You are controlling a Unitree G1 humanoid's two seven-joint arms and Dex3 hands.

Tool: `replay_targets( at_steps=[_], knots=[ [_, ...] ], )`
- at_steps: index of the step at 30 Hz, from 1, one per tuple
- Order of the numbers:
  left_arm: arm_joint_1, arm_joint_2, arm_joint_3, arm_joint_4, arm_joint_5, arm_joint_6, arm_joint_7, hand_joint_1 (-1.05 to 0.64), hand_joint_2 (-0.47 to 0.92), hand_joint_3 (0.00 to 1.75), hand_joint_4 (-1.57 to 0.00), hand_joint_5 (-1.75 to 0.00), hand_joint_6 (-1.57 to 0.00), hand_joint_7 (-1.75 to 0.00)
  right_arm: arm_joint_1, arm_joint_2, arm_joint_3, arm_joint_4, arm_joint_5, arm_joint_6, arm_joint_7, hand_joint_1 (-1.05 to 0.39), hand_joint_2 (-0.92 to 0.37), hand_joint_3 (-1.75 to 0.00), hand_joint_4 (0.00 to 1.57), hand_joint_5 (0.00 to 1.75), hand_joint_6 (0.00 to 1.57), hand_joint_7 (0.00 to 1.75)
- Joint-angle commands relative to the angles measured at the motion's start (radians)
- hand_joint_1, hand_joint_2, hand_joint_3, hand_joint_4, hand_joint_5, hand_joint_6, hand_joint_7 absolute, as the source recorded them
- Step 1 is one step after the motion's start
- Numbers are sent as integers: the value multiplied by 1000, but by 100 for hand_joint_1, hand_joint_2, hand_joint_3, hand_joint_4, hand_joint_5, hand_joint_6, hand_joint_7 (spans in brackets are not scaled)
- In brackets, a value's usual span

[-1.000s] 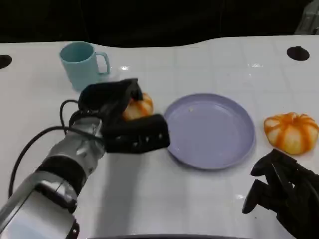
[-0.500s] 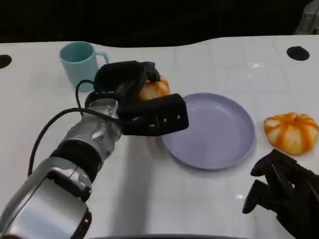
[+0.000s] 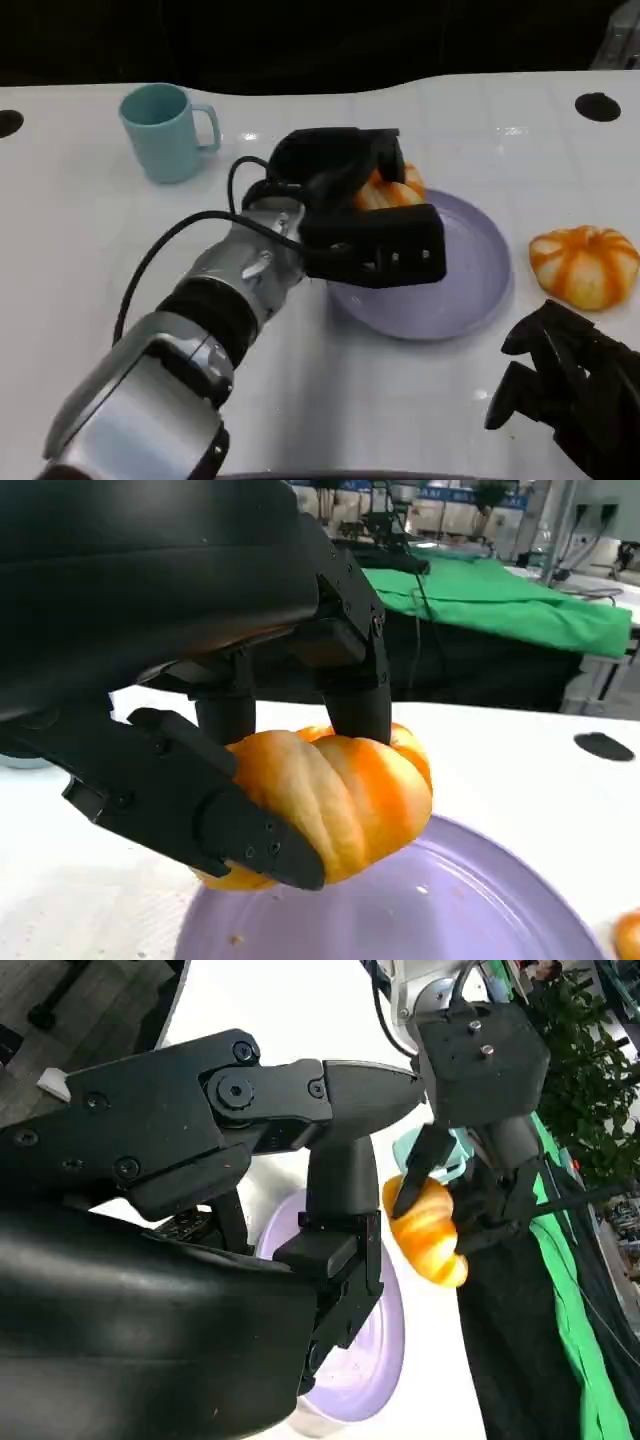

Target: Grasp the bread from the table and place it into the plate.

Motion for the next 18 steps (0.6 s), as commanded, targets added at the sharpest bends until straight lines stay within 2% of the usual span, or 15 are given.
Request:
replay_targets(
  at_steps=[1, 2, 3, 4, 5, 7, 11, 14, 15, 17, 18],
  knots=[
    [-38, -19, -11, 25, 4, -6, -9, -23, 89, 23, -86, -175, -62, -158, 7, -12, 0, -2, -1, -17, 8, -48, -92, -34, 64, 175, 49, 161],
    [-38, -24, -10, 30, -1, -12, -16, -23, 90, 22, -86, -175, -63, -150, 8, -12, 1, -3, -3, -16, 6, -49, -92, -34, 64, 175, 49, 161],
    [-38, -28, -9, 35, -3, -17, -21, -23, 91, 21, -85, -175, -72, -127, 8, -10, 2, -4, -4, -15, 4, -48, -92, -34, 64, 175, 50, 161],
    [-38, -33, -10, 40, -4, -19, -25, -23, 91, 21, -85, -175, -77, -113, 9, -9, 2, -5, -3, -14, 3, -48, -92, -34, 64, 175, 50, 161],
    [-38, -37, -11, 44, -4, -20, -30, -23, 92, 24, -85, -175, -80, -112, 9, -9, 4, -5, -4, -15, 3, -48, -92, -34, 64, 175, 50, 161],
    [-38, -44, -12, 51, -3, -22, -34, -23, 92, 27, -83, -175, -78, -112, 11, -9, 7, -7, -6, -16, 3, -47, -92, -34, 64, 175, 50, 161],
    [-39, -54, -17, 62, 1, -26, -29, -21, 91, 30, -84, -175, -71, -152, 10, -9, 14, -10, -10, -17, 1, -47, -92, -36, 63, 175, 48, 161],
    [-44, -60, -15, 67, -8, -18, -57, -20, 90, 32, -84, -175, -69, -157, 9, -11, 17, -8, -12, -22, 5, -47, -92, -37, 63, 175, 47, 162],
    [-46, -62, -12, 68, -13, -14, -70, -22, 88, 26, -78, -174, -70, -128, 9, -10, 18, -8, -13, -22, 4, -47, -92, -36, 63, 175, 48, 162],
    [-49, -66, -7, 68, -20, -4, -92, -23, 89, 11, -75, -165, -80, -79, 10, -8, 21, -8, -14, -26, 3, -47, -92, -36, 63, 175, 48, 162],
    [-50, -67, -3, 67, -24, -3, -99, -23, 90, 8, -74, -163, -82, -66, 11, -7, 21, -9, -15, -26, 2, -47, -92, -36, 63, 175, 48, 162]
  ],
)
